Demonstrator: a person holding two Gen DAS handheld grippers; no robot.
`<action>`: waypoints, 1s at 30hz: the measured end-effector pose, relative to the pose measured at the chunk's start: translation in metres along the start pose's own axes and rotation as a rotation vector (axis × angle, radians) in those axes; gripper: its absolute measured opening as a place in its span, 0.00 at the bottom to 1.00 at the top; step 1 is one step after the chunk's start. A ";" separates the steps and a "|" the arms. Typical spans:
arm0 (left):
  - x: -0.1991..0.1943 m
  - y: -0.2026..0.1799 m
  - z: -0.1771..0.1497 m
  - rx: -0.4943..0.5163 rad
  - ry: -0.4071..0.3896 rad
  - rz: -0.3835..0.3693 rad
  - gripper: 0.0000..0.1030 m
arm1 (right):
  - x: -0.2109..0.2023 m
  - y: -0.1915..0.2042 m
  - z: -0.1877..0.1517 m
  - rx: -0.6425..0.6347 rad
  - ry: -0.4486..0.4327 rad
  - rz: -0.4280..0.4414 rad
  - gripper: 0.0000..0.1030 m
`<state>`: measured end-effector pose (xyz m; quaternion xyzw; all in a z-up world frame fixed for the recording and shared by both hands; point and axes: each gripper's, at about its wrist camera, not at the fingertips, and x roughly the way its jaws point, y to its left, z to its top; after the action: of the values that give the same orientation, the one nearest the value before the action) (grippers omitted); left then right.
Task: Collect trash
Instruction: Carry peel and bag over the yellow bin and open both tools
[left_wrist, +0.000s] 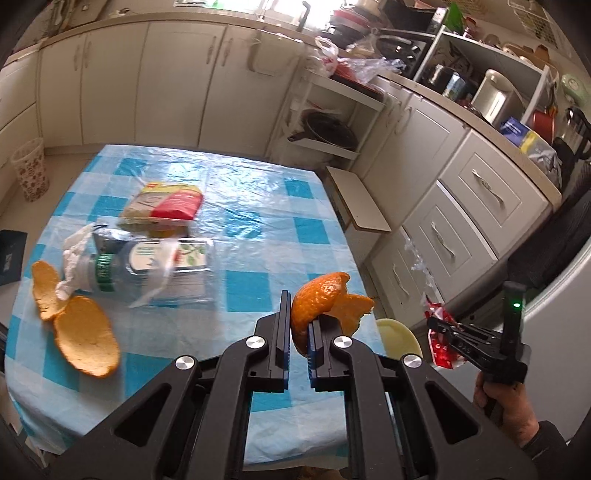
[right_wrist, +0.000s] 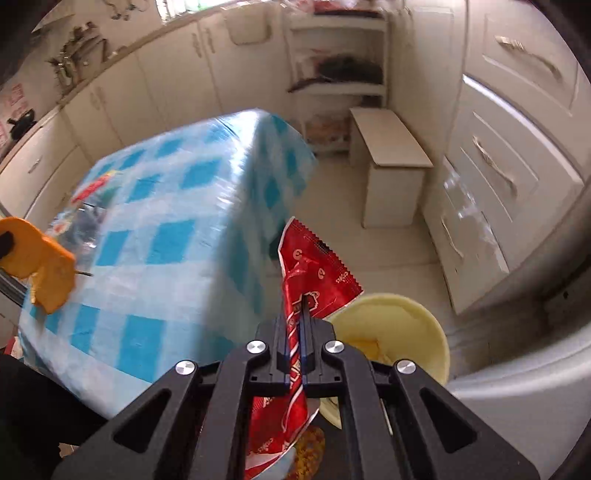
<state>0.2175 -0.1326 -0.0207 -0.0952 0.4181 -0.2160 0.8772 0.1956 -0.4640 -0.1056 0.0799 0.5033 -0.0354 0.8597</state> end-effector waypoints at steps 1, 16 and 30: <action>0.007 -0.011 -0.002 0.016 0.011 -0.007 0.07 | 0.014 -0.014 -0.005 0.028 0.048 -0.009 0.04; 0.135 -0.167 -0.052 0.160 0.212 -0.087 0.07 | 0.051 -0.105 -0.002 0.279 0.139 -0.118 0.52; 0.266 -0.234 -0.103 0.199 0.459 -0.016 0.18 | -0.061 -0.121 0.030 0.454 -0.327 -0.037 0.67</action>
<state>0.2156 -0.4614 -0.1884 0.0397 0.5821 -0.2790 0.7627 0.1738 -0.5898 -0.0501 0.2545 0.3382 -0.1753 0.8889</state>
